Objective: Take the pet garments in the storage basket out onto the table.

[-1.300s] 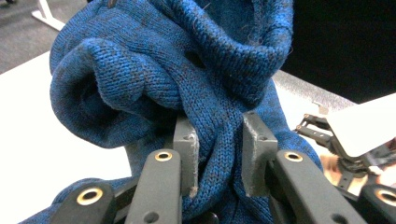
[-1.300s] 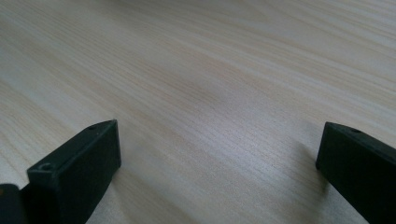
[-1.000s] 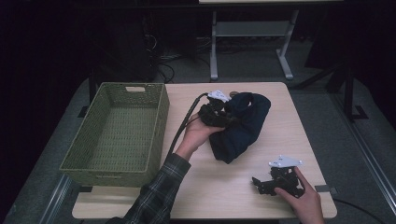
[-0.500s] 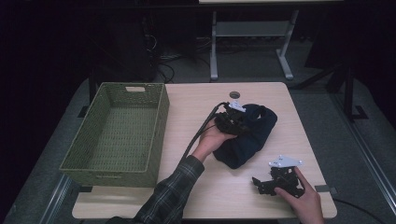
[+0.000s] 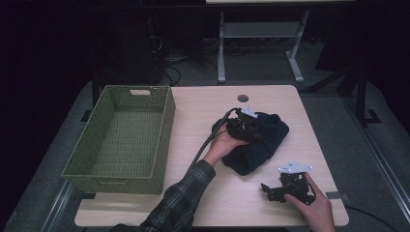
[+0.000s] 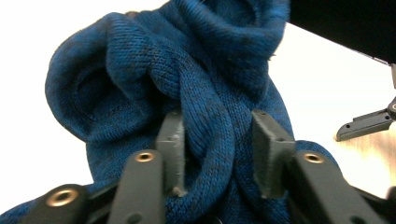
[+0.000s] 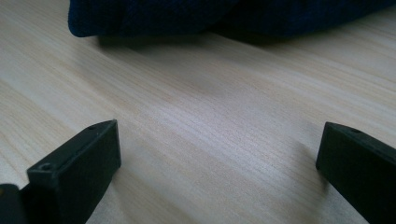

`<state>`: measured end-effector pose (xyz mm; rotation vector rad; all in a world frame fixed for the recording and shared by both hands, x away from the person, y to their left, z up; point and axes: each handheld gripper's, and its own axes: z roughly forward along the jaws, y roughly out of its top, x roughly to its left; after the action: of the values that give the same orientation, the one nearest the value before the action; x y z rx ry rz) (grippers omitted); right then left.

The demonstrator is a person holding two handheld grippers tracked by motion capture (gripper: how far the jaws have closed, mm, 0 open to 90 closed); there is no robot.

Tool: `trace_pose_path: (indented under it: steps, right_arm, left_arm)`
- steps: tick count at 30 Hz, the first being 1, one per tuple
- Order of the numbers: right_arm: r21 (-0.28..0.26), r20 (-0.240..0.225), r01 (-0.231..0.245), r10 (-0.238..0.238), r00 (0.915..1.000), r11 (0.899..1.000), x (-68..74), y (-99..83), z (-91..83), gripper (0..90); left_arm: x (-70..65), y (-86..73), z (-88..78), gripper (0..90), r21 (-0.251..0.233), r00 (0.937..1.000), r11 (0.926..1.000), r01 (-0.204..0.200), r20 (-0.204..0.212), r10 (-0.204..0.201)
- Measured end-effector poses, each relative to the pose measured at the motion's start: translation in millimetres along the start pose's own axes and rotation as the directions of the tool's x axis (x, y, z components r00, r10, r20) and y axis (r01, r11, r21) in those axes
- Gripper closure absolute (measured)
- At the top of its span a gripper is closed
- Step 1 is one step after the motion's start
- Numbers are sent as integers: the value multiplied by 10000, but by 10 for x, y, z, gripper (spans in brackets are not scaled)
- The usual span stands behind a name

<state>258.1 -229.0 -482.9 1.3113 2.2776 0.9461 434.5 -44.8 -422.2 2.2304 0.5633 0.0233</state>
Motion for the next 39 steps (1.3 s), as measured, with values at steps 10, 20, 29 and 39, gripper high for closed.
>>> trace_pose_path:
  steps: [10,20,29,39]
  right_arm:
    - [-20,-4,-8,8,10000,10000,1,-1,1,0]
    - [14,-11,-60,60,10000,10000,4,0,-1,0]
    - [25,-7,-62,62,10000,10000,5,0,-2,0]
    - [1,2,14,-14,10000,10000,-1,-2,0,0]
  left_arm:
    - [-26,50,-154,225,-194,9992,9991,-378,-111,376]
    - [-46,35,-475,145,-553,9965,9974,-464,-714,424]
    - [-30,-115,-771,145,-919,9947,9958,-45,-1028,-49]
    - [-81,-344,-971,146,-940,9936,9956,-40,-1124,-66]
